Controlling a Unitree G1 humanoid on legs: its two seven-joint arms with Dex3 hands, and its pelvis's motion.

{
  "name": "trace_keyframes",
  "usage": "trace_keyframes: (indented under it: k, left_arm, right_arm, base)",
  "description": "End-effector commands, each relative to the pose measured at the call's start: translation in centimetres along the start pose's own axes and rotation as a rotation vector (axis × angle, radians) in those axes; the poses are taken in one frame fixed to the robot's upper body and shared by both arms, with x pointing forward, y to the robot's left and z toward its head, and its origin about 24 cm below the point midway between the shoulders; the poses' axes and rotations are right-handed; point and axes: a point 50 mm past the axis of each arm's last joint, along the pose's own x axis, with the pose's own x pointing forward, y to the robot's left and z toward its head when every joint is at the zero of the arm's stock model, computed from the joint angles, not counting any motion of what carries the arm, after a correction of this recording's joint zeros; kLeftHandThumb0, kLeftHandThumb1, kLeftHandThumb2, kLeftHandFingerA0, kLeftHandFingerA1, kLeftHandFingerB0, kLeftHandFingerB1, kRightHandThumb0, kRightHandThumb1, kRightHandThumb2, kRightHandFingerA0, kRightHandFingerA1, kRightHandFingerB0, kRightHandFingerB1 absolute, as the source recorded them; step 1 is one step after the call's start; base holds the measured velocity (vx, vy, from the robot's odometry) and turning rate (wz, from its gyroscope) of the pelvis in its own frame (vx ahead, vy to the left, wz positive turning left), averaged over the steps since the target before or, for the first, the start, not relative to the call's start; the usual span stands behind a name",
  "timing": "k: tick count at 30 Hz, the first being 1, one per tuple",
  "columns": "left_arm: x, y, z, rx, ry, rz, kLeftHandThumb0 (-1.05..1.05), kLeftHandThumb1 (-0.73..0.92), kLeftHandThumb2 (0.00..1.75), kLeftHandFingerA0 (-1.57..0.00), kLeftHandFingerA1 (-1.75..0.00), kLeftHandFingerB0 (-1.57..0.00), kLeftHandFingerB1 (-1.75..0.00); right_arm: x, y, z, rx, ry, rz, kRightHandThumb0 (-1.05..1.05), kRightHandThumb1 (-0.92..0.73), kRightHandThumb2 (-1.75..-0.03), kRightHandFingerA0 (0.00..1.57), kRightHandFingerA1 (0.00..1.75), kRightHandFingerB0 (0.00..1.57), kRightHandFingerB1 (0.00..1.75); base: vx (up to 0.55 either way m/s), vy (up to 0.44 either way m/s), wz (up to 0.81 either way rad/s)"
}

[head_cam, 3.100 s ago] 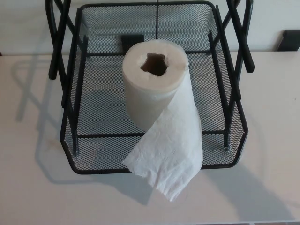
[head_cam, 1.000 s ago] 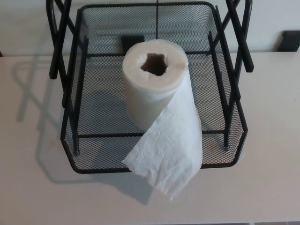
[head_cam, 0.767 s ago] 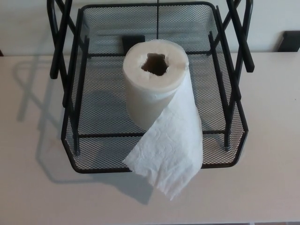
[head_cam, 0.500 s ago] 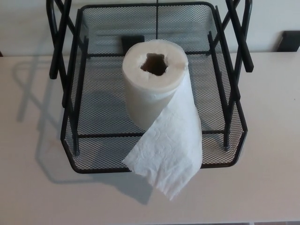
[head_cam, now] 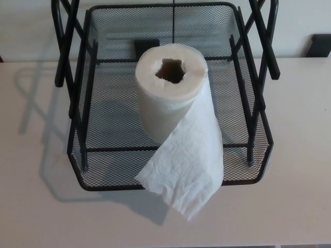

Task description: The robot walks towards a desk on which a file tray is kept in the middle and a toilet paper roll is kept on its right. The robot uses its right hand to hook on finger in the gap of the roll and grabs it, lifts it and places it on the tray.

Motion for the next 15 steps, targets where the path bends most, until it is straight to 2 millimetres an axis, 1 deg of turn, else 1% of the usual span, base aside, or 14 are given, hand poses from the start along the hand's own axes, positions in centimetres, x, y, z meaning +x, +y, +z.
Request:
trace_keyframes:
  k: [1, 15]
  left_arm:
    - [-0.26, 1.26, 0.21, 0.009, -0.021, 0.04, -0.79, 0.6, 1.27, -0.46, -0.91, -0.34, -0.82]
    - [-0.26, 1.24, 0.1, 0.009, -0.018, 0.039, -0.79, 0.6, 1.27, -0.46, -0.91, -0.34, -0.82]
  right_arm:
    - [-0.35, -1.34, 0.76, 0.206, -0.132, -0.293, -0.56, -0.71, -0.61, 0.69, 1.59, 0.27, 0.37]
    - [-0.29, -1.22, 0.72, 0.205, -0.145, -0.306, -0.56, -0.71, -0.61, 0.69, 1.59, 0.27, 0.37]
  base:
    - [0.0, 0.0, 0.0]
    - [0.0, 0.0, 0.0]
